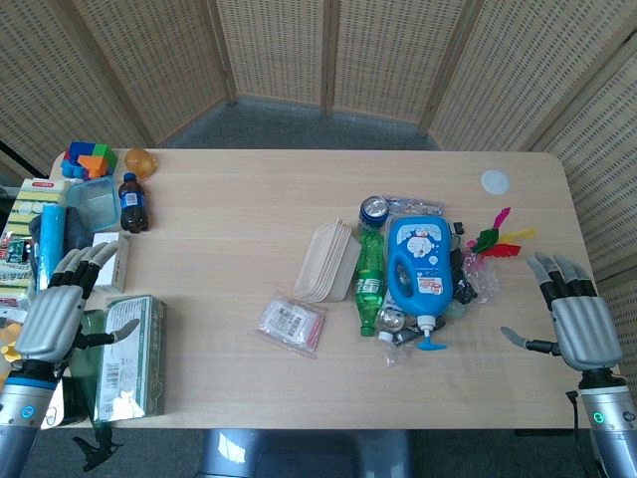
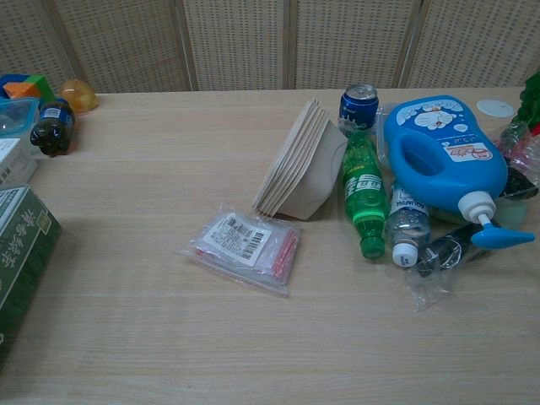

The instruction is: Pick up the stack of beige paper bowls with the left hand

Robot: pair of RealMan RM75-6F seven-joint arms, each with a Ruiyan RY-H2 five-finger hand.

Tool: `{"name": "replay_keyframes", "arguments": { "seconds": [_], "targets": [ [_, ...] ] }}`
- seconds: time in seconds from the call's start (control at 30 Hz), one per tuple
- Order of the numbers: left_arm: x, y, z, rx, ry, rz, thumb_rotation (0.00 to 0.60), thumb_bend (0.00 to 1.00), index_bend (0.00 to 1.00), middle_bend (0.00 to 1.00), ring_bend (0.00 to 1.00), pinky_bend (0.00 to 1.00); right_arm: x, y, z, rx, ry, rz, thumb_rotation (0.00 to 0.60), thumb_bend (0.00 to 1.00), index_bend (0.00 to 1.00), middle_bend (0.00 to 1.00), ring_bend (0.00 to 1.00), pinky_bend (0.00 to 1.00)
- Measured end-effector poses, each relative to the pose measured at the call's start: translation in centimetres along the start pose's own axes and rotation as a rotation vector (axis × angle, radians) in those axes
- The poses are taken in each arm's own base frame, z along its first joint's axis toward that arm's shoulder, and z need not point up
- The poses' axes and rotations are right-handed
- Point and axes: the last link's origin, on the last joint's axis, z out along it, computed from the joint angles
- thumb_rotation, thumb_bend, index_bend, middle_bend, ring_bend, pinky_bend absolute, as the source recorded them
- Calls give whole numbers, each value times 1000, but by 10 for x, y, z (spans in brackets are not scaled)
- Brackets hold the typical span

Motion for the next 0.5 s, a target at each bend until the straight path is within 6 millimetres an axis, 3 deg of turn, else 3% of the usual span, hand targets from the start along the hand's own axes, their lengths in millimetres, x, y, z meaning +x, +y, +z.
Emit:
{"name": "replay_keyframes", "arguments": {
  "seconds": [0.5],
  "targets": [
    [-4,-1,7,-19,-26,0,478,237,0,0,0,0,-2,-3,-3,0,-9,10,358,162,0,0,0,0]
  ]
}}
